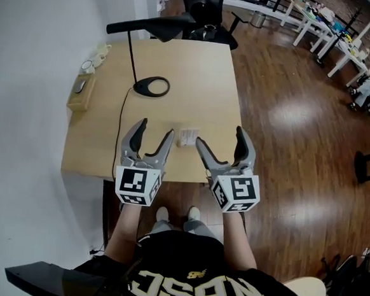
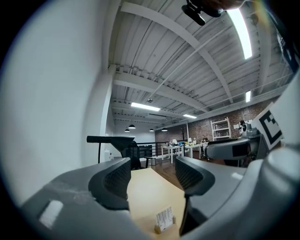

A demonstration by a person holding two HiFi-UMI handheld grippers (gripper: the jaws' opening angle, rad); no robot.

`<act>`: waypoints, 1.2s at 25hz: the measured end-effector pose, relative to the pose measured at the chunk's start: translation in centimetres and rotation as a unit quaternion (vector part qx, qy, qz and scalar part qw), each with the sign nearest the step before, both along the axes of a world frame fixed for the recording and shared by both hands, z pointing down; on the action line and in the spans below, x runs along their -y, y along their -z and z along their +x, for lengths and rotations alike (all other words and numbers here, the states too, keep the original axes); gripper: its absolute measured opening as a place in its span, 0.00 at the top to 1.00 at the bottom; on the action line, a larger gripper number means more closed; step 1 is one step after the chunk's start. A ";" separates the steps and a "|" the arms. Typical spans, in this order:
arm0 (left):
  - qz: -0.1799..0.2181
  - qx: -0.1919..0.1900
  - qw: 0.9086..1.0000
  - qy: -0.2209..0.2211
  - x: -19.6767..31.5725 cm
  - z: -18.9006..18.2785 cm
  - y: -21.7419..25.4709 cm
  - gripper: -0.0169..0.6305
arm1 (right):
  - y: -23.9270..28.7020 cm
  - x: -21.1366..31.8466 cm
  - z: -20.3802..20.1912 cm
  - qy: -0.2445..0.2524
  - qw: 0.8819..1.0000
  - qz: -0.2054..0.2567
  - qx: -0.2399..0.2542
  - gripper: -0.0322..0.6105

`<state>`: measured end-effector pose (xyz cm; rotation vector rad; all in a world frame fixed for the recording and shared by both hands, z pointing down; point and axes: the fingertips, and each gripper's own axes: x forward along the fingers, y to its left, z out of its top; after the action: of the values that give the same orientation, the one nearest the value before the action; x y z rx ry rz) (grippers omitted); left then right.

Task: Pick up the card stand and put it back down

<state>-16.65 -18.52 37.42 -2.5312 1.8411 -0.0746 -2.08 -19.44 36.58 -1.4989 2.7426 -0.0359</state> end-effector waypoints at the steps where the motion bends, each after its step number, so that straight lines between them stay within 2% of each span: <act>1: -0.007 0.002 1.000 -0.005 0.0 0.3 -0.7 0.50 | -0.6 0.0 0.2 0.000 1.000 -0.007 0.000 0.21; 11: -0.087 0.006 0.996 -0.021 -0.2 1.8 -9.2 0.47 | -7.7 0.1 1.9 -0.001 0.997 -0.082 -0.001 0.21; 18: -0.147 0.021 0.988 -0.030 -1.2 0.7 -16.2 0.41 | -14.9 -0.4 2.9 -0.011 0.989 -0.147 -0.002 0.21; 24: -0.184 0.032 0.982 -0.032 -1.0 -2.7 -20.9 0.38 | -19.7 -0.3 3.4 -0.006 0.983 -0.185 -0.006 0.21; 27: -0.195 0.045 0.979 -0.039 -1.1 -6.1 -22.6 0.33 | -21.2 -0.2 3.4 0.002 0.982 -0.189 -0.007 0.21; 30: -0.214 0.064 0.974 -0.044 -0.7 -10.8 -24.2 0.20 | -22.4 -0.3 3.3 0.012 0.981 -0.193 -0.008 0.21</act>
<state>-27.41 -17.84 61.65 -2.7876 1.8225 -0.6858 1.23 -19.18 59.02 -1.5428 2.8863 -0.5892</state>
